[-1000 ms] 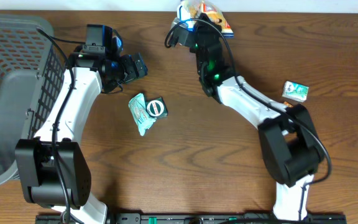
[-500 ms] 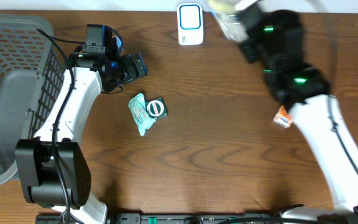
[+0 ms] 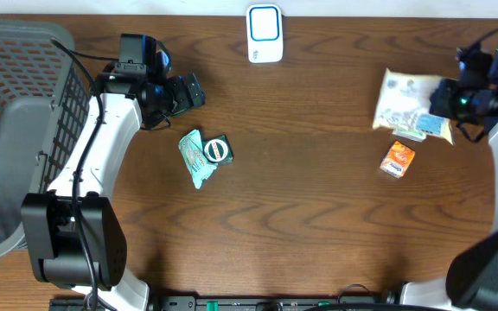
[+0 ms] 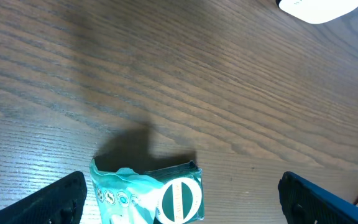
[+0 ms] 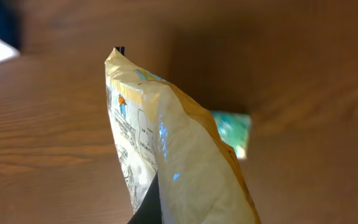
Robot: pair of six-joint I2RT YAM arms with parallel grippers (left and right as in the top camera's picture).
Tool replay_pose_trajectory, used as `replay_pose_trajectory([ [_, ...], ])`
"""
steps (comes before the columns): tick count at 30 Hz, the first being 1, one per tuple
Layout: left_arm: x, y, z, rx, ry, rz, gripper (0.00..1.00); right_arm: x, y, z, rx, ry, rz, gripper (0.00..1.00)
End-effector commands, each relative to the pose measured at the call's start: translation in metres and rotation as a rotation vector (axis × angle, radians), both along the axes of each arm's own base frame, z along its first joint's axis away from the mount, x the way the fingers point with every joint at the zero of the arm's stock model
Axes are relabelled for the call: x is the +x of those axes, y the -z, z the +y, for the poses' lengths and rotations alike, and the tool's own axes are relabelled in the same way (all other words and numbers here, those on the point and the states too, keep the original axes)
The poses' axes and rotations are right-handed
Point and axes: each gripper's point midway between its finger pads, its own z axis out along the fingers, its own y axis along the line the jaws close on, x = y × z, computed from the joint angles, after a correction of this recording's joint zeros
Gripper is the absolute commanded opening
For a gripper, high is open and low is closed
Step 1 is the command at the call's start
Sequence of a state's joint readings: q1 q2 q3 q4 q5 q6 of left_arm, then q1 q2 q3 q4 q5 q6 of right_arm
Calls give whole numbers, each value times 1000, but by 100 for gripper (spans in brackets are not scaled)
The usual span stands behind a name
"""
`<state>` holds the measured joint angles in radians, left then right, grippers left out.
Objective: Scan the item barcode
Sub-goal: 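Carry the wipe pack right and release it on the table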
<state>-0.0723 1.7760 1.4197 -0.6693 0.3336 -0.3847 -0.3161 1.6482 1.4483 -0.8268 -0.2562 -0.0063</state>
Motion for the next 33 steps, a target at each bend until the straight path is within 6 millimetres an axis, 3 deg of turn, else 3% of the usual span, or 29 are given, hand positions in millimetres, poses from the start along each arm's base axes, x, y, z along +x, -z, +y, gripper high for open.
replay_pose_trajectory([
  [1,1,4,3,13,5,4,98,-1,17,-18,101,57,32,13],
  [3,1,4,3,13,5,4,98,-4,23,-32,109,97,44,36],
  [7,1,4,3,13,5,4,98,-12,19,-58,83,189,42,69],
  [11,1,4,3,13,5,4,98,-18,1,-73,79,260,4,87],
  [12,1,4,3,13,5,4,98,-19,-6,-74,70,263,-8,96],
  [16,1,4,3,13,5,4,98,-23,-38,-70,35,261,-59,99],
  [19,1,4,3,13,5,4,97,-17,-58,-41,95,174,-122,99],
  [24,1,4,3,13,5,4,98,-5,-76,36,282,-61,-176,99],
  [33,1,4,3,13,5,4,98,9,-60,161,309,-375,-130,99],
])
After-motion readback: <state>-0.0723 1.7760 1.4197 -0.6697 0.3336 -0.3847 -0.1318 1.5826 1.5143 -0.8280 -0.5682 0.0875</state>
